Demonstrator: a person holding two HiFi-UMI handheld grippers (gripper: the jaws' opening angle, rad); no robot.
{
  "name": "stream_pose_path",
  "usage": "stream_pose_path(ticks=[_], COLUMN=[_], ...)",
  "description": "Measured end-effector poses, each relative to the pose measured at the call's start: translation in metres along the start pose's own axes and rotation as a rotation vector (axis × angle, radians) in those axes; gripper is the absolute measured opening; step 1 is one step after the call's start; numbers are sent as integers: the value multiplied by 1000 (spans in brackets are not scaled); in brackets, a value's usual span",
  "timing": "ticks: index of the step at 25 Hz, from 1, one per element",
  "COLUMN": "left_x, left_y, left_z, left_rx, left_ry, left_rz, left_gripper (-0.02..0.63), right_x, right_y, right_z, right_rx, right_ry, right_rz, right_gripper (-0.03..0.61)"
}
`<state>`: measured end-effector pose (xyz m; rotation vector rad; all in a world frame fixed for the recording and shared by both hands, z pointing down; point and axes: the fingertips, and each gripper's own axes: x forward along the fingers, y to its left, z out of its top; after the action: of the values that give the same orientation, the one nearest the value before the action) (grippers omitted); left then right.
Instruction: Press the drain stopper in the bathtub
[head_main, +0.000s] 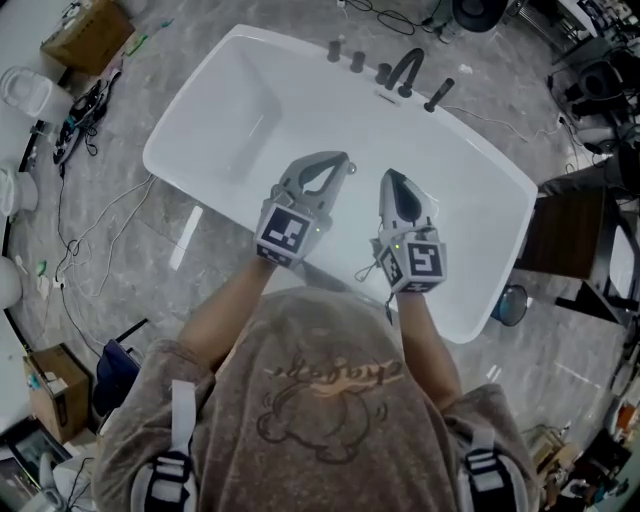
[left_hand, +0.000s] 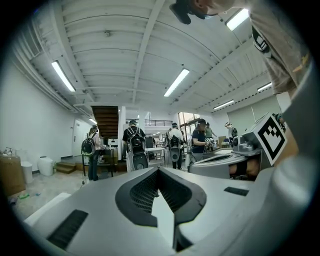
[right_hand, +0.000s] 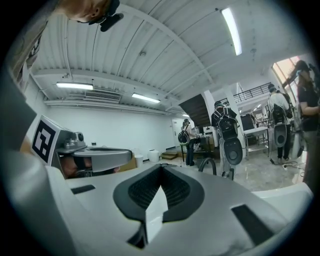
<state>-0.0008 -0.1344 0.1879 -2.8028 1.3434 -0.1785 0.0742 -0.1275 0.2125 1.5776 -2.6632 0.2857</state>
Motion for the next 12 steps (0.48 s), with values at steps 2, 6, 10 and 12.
stream_pose_path(ticks=[2,6,10,12], left_x=[7,20,27,31], left_y=[7,22,35,40], left_z=[2,-1,-6,-10], left_rx=[5,12,15,0], left_ry=[-13,-28,-23,-13], left_rz=[-16,-44,-73,-81], left_gripper=[0,0,0,0], right_x=[10,29,44,50], right_y=[-3,-5,-3,-4], right_z=[0,-2,-4,-8], right_rx=[1,4,-6,-5], right_ry=[-2,-8,-22,-22], right_rz=[-9,-16,-16,-18], right_gripper=[0,1,2,0])
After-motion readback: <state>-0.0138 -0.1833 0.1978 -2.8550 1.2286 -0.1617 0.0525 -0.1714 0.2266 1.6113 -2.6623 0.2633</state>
